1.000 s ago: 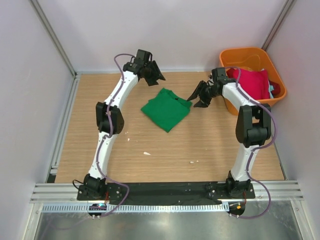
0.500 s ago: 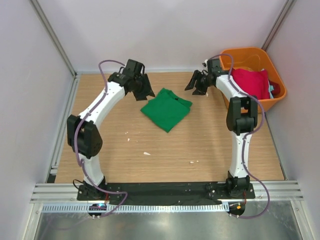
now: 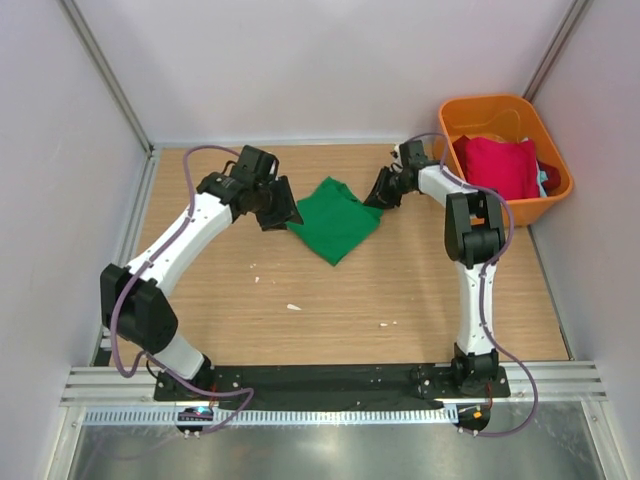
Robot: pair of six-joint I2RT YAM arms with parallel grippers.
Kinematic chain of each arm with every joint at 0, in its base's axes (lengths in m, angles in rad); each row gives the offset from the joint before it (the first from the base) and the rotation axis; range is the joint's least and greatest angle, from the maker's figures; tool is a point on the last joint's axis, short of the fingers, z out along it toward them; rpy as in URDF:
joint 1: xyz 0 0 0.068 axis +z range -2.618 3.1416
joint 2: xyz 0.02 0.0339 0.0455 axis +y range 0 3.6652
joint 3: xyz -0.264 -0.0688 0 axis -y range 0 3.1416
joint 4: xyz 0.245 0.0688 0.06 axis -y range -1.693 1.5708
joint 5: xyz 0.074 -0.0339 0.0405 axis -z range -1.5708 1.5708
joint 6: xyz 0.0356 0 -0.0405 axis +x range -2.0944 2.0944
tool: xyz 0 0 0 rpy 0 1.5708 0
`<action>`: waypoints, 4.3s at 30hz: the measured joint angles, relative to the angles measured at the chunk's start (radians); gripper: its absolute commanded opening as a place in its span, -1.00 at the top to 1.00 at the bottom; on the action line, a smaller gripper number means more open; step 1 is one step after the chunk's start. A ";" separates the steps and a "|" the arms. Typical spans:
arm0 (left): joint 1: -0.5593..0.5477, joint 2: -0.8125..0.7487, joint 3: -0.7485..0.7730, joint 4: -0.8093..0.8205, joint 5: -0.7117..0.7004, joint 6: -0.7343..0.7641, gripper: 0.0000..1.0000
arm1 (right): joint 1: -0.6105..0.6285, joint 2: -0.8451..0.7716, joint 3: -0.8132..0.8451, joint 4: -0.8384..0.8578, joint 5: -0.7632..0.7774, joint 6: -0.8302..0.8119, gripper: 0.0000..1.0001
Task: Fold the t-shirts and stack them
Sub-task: Fold the tshirt
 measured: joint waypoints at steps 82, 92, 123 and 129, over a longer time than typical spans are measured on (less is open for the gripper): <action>-0.467 0.661 0.309 0.243 -0.679 0.504 1.00 | -0.025 -0.555 -0.946 0.523 -0.194 0.373 0.86; -0.462 0.651 0.372 0.227 -0.679 0.504 1.00 | -0.017 -0.547 -0.947 0.588 -0.206 0.416 0.91; -0.431 0.643 0.524 0.158 -0.623 0.446 1.00 | 0.024 -0.359 -0.864 0.681 -0.166 0.468 0.98; -0.431 0.674 0.592 0.146 -0.592 0.420 1.00 | 0.037 -0.358 -0.826 0.620 -0.116 0.444 0.97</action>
